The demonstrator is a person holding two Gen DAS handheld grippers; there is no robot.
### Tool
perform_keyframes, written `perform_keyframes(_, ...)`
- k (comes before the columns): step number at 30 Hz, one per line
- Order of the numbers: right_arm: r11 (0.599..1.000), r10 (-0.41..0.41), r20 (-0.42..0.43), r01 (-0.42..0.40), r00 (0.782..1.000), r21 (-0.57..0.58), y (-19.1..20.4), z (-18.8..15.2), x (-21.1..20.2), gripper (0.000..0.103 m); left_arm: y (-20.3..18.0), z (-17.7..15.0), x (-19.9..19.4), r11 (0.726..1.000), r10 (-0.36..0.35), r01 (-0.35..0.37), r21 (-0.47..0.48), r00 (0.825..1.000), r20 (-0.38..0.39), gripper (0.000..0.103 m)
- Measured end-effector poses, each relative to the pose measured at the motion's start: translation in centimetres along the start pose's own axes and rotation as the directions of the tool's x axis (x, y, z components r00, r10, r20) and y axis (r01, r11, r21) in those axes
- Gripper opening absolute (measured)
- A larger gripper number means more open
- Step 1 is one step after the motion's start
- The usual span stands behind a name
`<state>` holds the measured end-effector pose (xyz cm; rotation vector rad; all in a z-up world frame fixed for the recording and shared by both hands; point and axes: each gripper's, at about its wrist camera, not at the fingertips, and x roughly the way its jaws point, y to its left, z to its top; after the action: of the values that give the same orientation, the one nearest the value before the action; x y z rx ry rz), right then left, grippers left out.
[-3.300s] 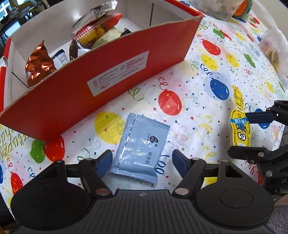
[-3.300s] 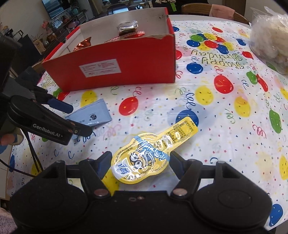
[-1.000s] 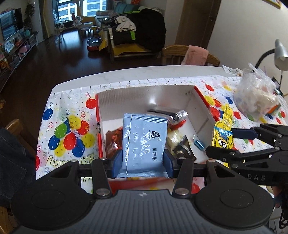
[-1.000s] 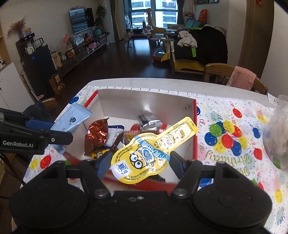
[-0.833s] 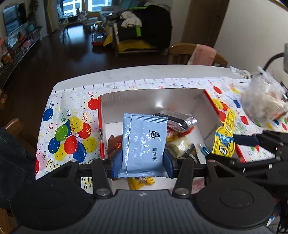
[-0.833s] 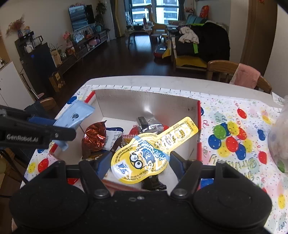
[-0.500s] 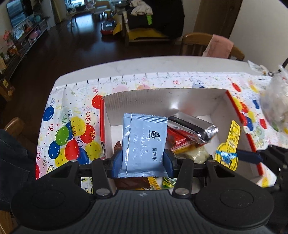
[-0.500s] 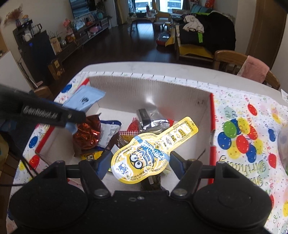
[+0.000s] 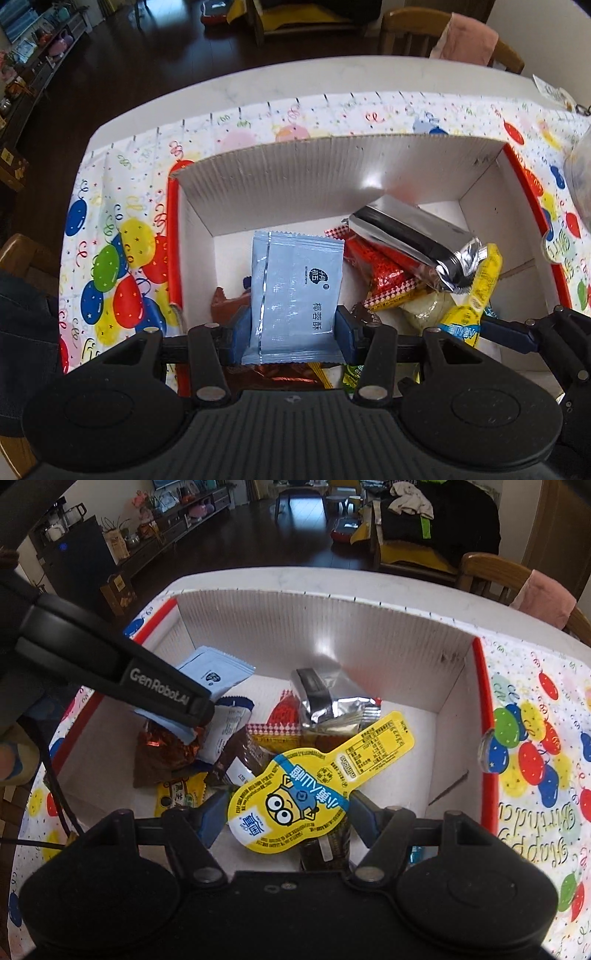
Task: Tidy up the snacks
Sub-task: 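Open both tools to drop the blue and yellow packets into the box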
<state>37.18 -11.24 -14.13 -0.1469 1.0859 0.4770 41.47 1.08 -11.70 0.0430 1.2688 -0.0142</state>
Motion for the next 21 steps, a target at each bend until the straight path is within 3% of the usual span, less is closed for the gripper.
perform_keyframes(11, 1.0, 0.01, -0.012, -0.01, 1.0, 0.027, -0.7, 0.1, 0.5, 0.069, -0.4, -0.1, 0.4, 1.0, -0.007, 0.007, 0.023, 1.0, -0.013, 0.049)
perform_keyframes(13, 0.999, 0.015, -0.012, -0.014, 1.0, 0.033, -0.8, 0.2, 0.5, 0.069, -0.2, -0.2, 0.4, 1.0, -0.015, 0.015, 0.012, 1.0, -0.011, 0.058)
perform_keyframes(16, 0.999, 0.022, -0.011, -0.022, 1.0, 0.042, -1.0, 0.0, 0.3, 0.07, -0.1, -0.5, -0.1, 1.0, -0.02, 0.02, 0.002, 1.0, 0.007, 0.062)
perform_keyframes(21, 0.998, 0.038, 0.024, -0.04, 0.999, 0.056, -1.2, -0.4, -1.0, 0.079, -0.1, -1.4, -1.1, 1.0, -0.03, 0.03, -0.001, 0.999, 0.041, 0.063)
